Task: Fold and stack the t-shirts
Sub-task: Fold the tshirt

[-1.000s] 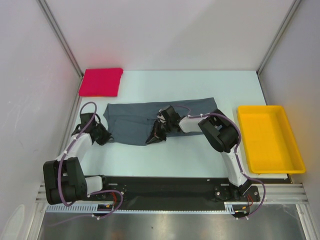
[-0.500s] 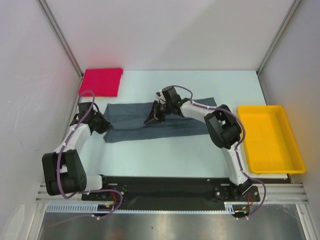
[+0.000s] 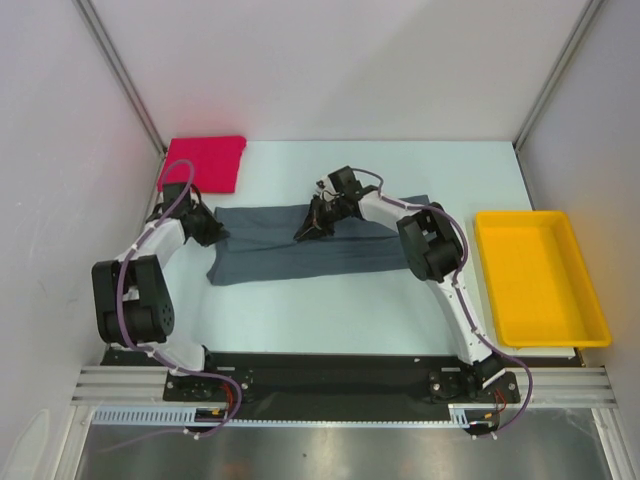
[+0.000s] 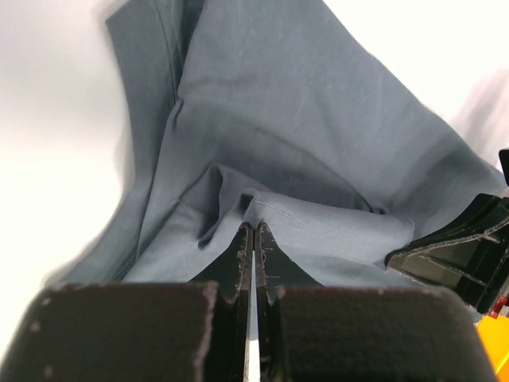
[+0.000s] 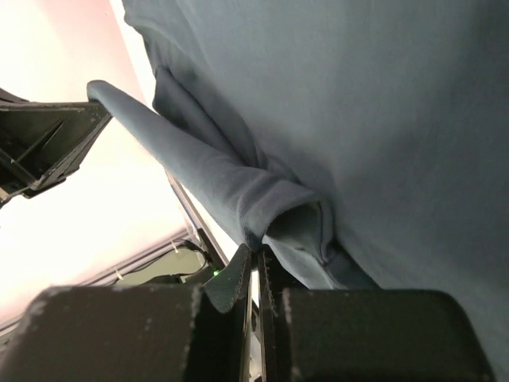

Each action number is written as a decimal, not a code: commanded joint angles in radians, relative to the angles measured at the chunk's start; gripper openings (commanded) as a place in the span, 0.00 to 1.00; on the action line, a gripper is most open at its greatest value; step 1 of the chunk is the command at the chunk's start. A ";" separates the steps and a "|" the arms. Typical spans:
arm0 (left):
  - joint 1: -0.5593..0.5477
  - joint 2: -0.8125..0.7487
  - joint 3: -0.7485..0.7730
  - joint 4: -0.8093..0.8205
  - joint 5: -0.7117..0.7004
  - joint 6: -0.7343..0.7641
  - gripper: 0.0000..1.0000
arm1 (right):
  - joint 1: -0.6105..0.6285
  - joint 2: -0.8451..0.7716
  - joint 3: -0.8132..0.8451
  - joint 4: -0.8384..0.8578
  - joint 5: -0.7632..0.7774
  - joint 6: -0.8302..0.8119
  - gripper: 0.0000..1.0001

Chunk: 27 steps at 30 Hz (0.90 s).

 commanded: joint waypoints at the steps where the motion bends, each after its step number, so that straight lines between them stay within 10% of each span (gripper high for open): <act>1: -0.004 0.023 0.057 0.031 0.014 -0.012 0.00 | -0.011 0.020 0.081 -0.023 -0.050 -0.005 0.06; 27: -0.041 0.227 0.281 0.034 0.100 0.042 0.00 | -0.060 0.069 0.151 0.005 -0.064 0.067 0.07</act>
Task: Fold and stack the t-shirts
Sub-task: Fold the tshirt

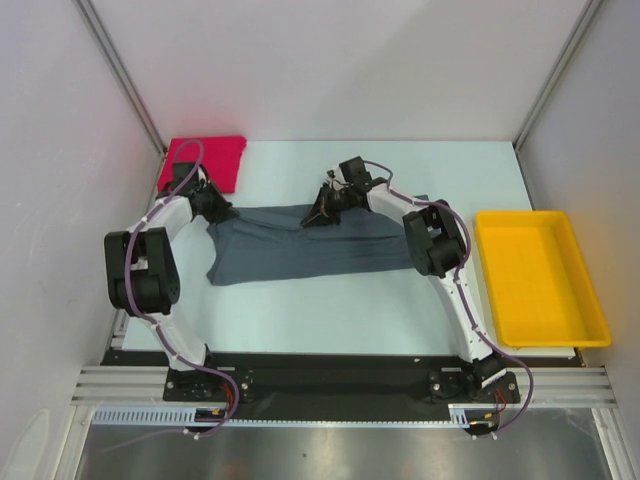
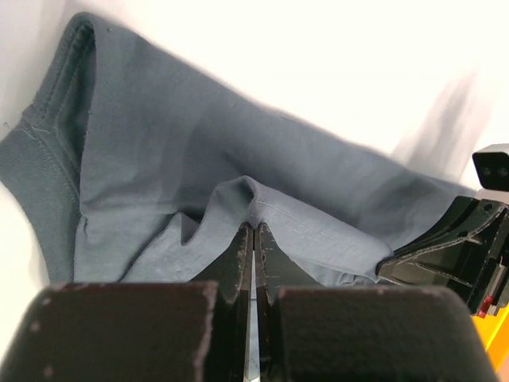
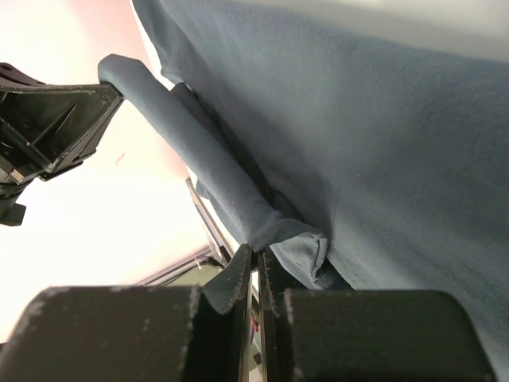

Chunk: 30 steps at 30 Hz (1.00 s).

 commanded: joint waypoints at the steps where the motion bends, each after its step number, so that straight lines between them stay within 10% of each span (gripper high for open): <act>1: -0.005 0.004 0.044 -0.012 0.032 0.036 0.00 | 0.001 0.012 0.042 0.008 -0.040 0.007 0.08; 30: -0.005 -0.078 -0.007 -0.070 0.068 0.094 0.00 | -0.013 -0.086 -0.094 0.011 -0.097 -0.027 0.09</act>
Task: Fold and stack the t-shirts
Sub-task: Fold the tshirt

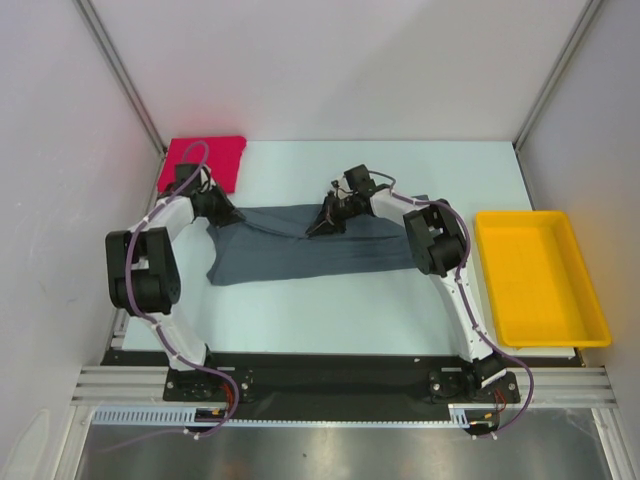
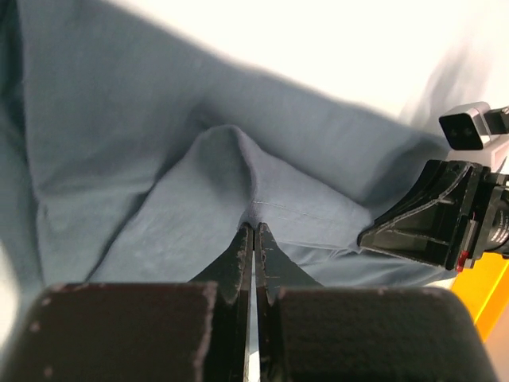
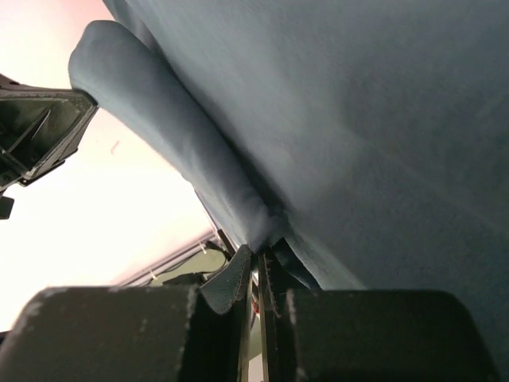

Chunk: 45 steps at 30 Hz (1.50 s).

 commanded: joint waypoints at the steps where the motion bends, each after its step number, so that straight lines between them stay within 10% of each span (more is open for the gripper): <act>1: 0.011 -0.118 -0.020 -0.046 -0.033 0.048 0.00 | 0.006 -0.087 -0.013 -0.004 -0.045 -0.025 0.09; 33: 0.073 -0.277 -0.294 -0.157 -0.126 0.095 0.01 | 0.091 -0.150 -0.129 -0.192 -0.039 -0.188 0.11; 42: 0.073 -0.331 -0.255 -0.188 -0.183 0.118 0.45 | 0.054 -0.184 -0.003 -0.400 0.164 -0.353 0.40; 45: 0.070 -0.331 -0.225 -0.177 -0.133 0.123 0.46 | 0.054 -0.176 0.057 -0.472 0.193 -0.413 0.40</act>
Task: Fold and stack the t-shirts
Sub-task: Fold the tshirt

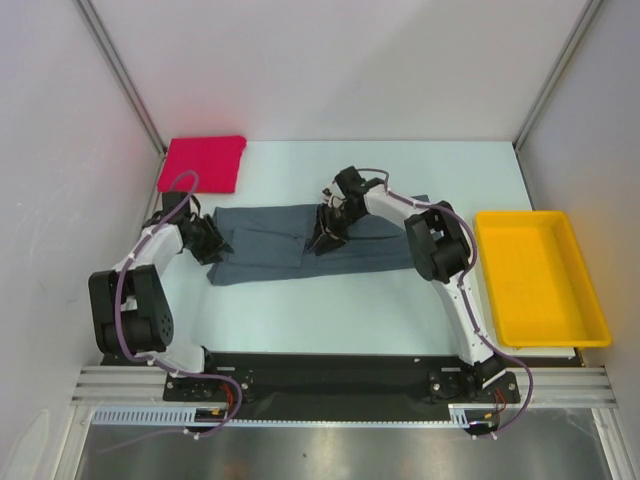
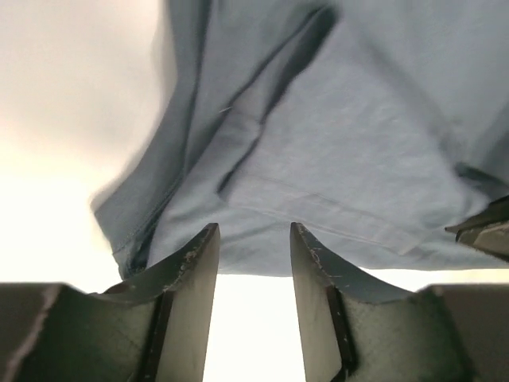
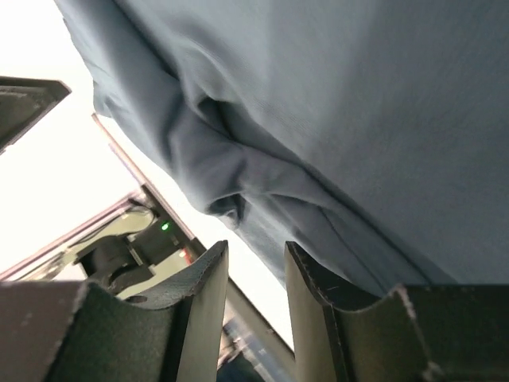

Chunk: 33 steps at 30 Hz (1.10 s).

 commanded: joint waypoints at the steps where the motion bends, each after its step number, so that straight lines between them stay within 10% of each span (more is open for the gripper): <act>1: 0.001 -0.040 0.064 0.023 0.045 0.015 0.42 | -0.007 -0.076 0.105 -0.111 0.086 -0.105 0.40; 16: -0.071 0.188 0.122 0.230 0.235 -0.145 0.25 | 0.092 0.029 0.232 -0.059 -0.041 -0.076 0.15; 33: -0.062 0.337 0.216 0.226 0.218 -0.125 0.24 | -0.003 0.200 0.284 0.142 -0.070 0.122 0.10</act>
